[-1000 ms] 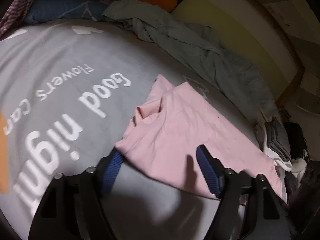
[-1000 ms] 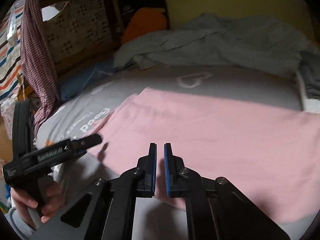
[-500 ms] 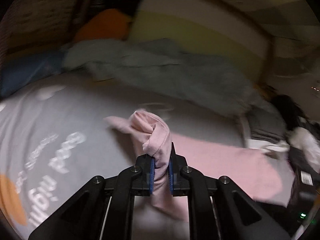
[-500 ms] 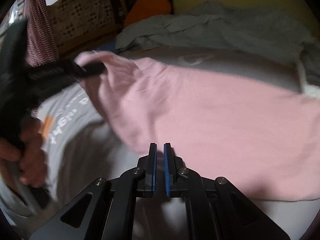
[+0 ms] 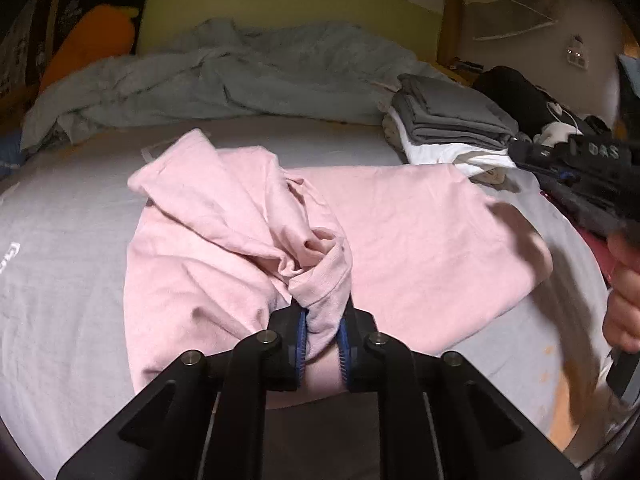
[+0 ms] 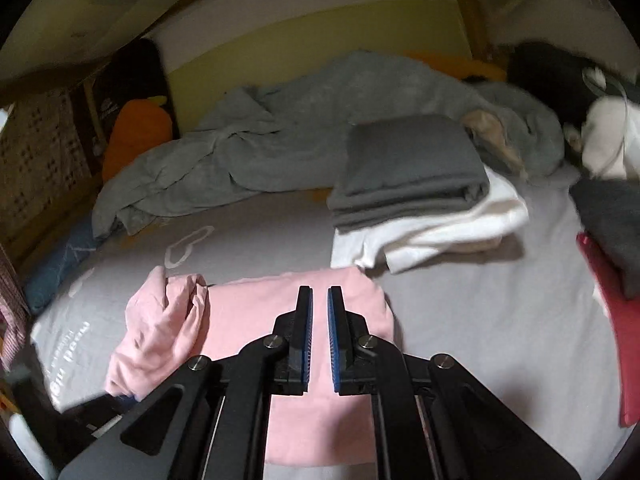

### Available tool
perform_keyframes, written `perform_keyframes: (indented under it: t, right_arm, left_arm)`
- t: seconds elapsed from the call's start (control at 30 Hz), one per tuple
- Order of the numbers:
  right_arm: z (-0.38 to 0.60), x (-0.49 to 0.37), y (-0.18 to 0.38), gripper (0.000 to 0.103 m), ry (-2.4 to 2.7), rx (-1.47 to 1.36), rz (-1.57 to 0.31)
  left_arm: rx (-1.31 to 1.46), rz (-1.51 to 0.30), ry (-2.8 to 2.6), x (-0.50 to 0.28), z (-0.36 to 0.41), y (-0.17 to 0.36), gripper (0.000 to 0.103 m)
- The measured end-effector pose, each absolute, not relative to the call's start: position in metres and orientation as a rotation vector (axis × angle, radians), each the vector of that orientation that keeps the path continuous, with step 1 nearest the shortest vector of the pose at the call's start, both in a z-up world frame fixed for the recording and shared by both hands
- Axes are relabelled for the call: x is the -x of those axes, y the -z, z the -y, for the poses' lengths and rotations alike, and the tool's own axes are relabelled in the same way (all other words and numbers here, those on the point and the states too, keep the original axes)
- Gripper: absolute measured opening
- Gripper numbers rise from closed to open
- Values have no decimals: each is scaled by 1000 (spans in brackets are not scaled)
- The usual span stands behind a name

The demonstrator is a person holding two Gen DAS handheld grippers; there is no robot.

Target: Fold small clothes

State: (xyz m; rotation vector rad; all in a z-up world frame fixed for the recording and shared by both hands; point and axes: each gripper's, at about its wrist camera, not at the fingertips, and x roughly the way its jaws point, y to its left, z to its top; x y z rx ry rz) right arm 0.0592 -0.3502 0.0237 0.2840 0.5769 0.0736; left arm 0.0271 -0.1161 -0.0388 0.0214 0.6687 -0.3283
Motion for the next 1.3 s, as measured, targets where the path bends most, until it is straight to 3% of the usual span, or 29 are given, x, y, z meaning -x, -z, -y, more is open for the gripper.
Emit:
perform_keyframes:
  t: [0.03,0.2,0.27,0.43,0.57,0.63,0.7,0.77,0.83,1.07,1.13,1.3]
  right_arm:
    - [351,-61,-23,7,-83,-297,-582]
    - [336,-63,-20,7,-128,-270,-592]
    - [326,-64,-20,7,-146,-250,-595]
    - [305,-61,-17,7,-198,-219,-605]
    - [292,-65,-8,7,-239,-217,-639]
    - [287,-67,-4,8,-277,-231,-658]
    - [281,-67,-1,16,-323,-247,-671]
    - [275,-65,-1,44,-351,-264,-651]
    - [267,-60,-2,55,-369,-262,-622]
    - [216,-53,-3,55,-478,-109,-619]
    - [202,-56,0,48,-505,-76,-636]
    - [182,-78,19,45,-459,-31,-666]
  left_arm:
    - [-45,-666,345,-24,118,39,26]
    - [-76,-631,334,2,108,38,32]
    - [-73,-609,316,16,99,35,43]
    - [-173,-534,170,26,80,36,46]
    - [-95,-548,138,19,61,35,47]
    - [-102,-537,80,15,58,36,53]
    - [-137,-537,-24,11,54,39,53]
    - [-100,-560,-41,6,44,42,57]
    - [-64,-594,-47,-2,37,46,61]
    - [-93,-603,135,5,48,50,62]
    - [-92,-628,63,-5,47,53,63]
    - [124,-678,72,-28,25,50,59]
